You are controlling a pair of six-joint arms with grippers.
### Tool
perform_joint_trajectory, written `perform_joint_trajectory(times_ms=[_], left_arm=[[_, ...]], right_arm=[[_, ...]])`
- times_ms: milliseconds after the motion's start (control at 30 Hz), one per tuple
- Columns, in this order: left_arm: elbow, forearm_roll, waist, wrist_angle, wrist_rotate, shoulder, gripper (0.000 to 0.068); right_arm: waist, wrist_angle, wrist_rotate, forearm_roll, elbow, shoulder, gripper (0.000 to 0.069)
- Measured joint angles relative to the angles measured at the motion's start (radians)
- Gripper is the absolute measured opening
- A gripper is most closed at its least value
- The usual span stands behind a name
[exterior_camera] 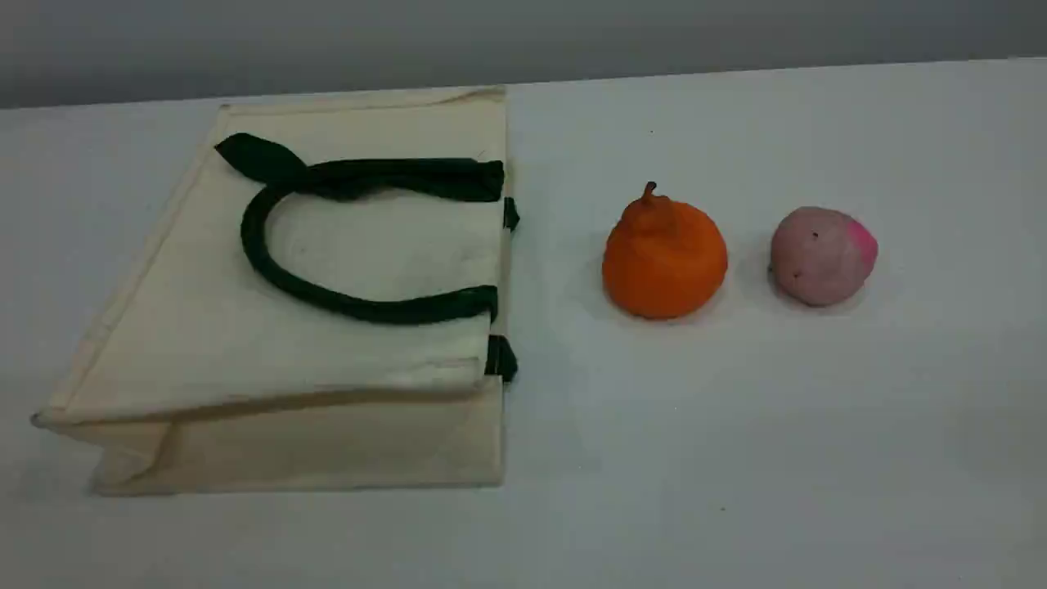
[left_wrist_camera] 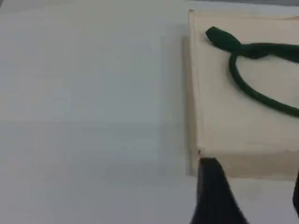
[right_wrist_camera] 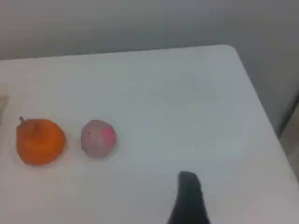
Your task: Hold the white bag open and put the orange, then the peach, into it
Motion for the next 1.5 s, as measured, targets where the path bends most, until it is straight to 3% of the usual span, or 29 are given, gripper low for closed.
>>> perform_joint_trajectory(times_ms=[1500], left_arm=[[0.000, 0.000, 0.000, 0.000, 0.000, 0.000, 0.0368]], right_arm=[[0.000, -0.002, 0.001, 0.048, 0.000, 0.000, 0.0483]])
